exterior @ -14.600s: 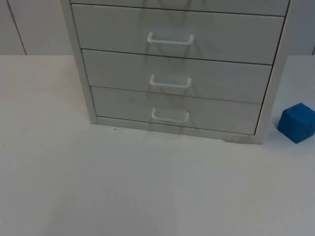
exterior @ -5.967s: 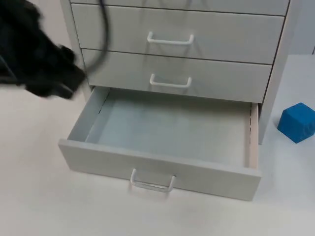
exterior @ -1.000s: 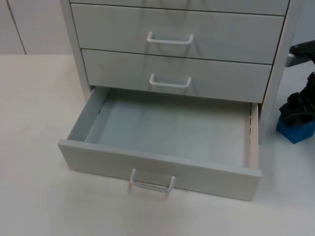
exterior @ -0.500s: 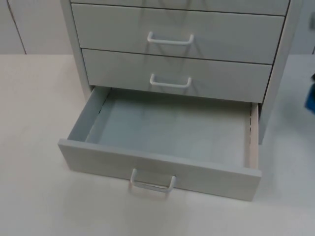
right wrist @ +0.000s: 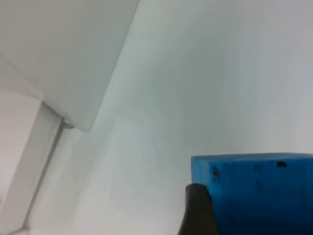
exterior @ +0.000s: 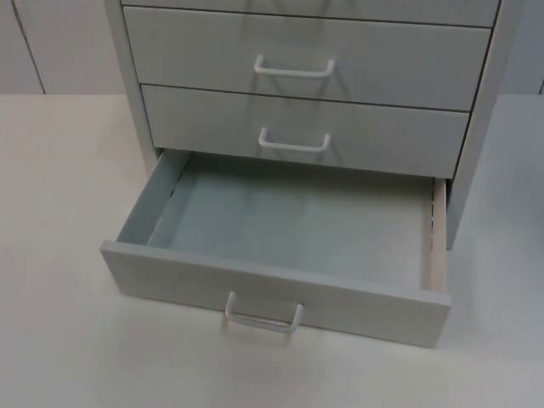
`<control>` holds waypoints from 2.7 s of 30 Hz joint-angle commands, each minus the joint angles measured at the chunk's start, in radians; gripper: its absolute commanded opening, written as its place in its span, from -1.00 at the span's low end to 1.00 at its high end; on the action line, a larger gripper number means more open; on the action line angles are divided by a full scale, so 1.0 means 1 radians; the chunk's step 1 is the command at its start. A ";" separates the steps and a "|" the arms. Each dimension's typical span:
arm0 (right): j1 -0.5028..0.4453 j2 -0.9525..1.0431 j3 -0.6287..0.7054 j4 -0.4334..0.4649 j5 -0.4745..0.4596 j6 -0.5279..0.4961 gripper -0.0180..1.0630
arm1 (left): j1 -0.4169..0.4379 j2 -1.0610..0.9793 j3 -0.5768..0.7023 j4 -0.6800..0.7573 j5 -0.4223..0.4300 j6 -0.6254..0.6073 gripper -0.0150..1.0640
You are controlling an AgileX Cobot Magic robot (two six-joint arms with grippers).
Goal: Open the drawer with the left hand, place the block into the drawer with the right hand, then close the drawer with the left hand.
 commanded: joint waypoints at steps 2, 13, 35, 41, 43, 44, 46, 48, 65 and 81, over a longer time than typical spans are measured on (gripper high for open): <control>-0.003 -0.117 0.050 -0.006 0.013 0.033 -0.97 | 0.004 -0.006 0.004 -0.016 -0.006 0.001 0.97; 0.142 -0.196 0.088 0.019 0.086 0.114 -0.97 | 0.004 -0.006 0.004 -0.030 -0.012 0.001 0.97; 0.872 0.213 0.092 -1.134 -0.113 1.693 -0.97 | 0.004 -0.006 0.004 -0.041 -0.015 0.001 0.97; 0.870 0.436 0.088 -1.535 -0.138 2.217 -0.97 | 0.004 -0.006 0.004 -0.041 -0.015 0.001 0.97; 0.870 0.485 0.063 -1.594 -0.138 2.274 -0.97 | 0.004 -0.006 0.004 -0.041 -0.015 0.001 0.97; 0.870 0.506 0.048 -1.606 -0.138 2.283 -0.97 | 0.004 -0.006 0.004 -0.041 -0.015 0.001 0.97; 0.870 0.526 0.026 -1.606 -0.134 2.283 -0.97 | 0.004 -0.006 0.004 -0.041 -0.015 0.001 0.97; 0.870 0.554 -0.018 -1.606 -0.118 2.283 -0.97 | 0.004 -0.006 0.004 -0.041 -0.015 0.001 0.97; 0.866 0.651 -0.070 -1.624 -0.086 2.294 -0.13 | 0.004 -0.006 0.004 -0.043 -0.021 0.001 0.97; 0.883 0.602 -0.070 -1.590 -0.096 2.300 0.19 | 0.004 -0.006 0.004 -0.042 -0.023 0.001 0.97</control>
